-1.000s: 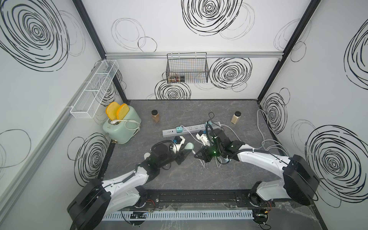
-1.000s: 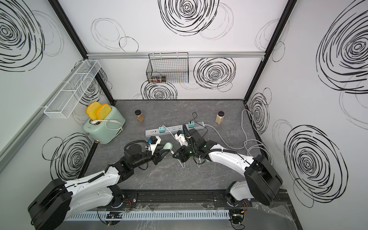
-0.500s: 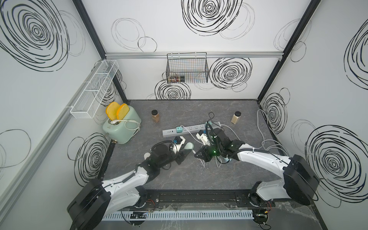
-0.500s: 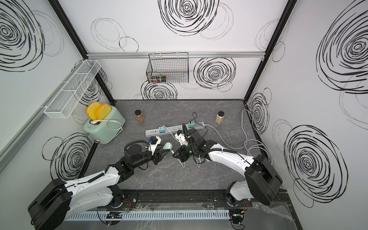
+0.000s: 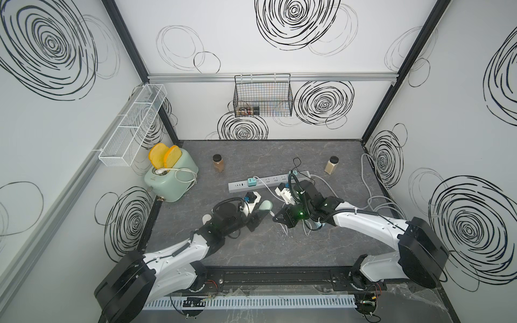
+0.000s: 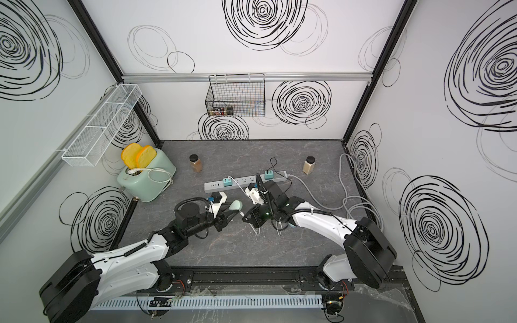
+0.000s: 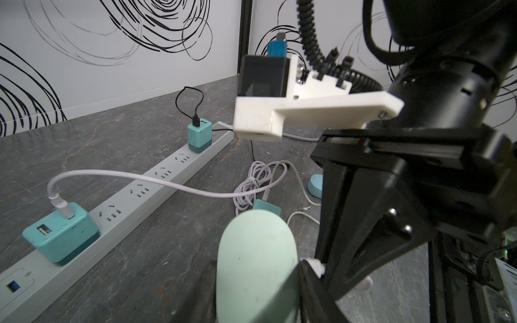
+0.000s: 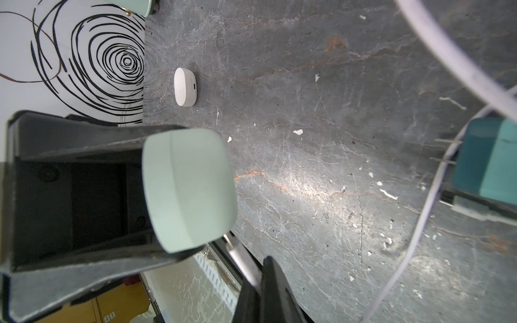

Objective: Charge the bluetooth headset
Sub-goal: Insert the charging cable into the bluetooth headset.

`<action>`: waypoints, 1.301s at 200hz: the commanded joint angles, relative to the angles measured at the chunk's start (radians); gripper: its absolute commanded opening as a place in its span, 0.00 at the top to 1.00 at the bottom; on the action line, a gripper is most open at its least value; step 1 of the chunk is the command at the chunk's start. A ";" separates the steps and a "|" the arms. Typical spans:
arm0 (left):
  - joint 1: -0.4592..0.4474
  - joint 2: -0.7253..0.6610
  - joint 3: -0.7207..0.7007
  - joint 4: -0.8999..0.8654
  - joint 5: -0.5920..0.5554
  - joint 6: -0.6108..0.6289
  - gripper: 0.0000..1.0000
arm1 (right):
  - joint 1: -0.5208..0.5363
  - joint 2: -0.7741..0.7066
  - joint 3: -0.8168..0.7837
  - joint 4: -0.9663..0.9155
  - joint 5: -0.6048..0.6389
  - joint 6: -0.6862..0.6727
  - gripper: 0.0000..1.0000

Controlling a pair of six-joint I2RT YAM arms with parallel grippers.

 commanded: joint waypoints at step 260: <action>-0.029 -0.003 0.025 -0.011 -0.025 0.012 0.71 | 0.007 0.005 0.018 -0.046 0.069 -0.008 0.99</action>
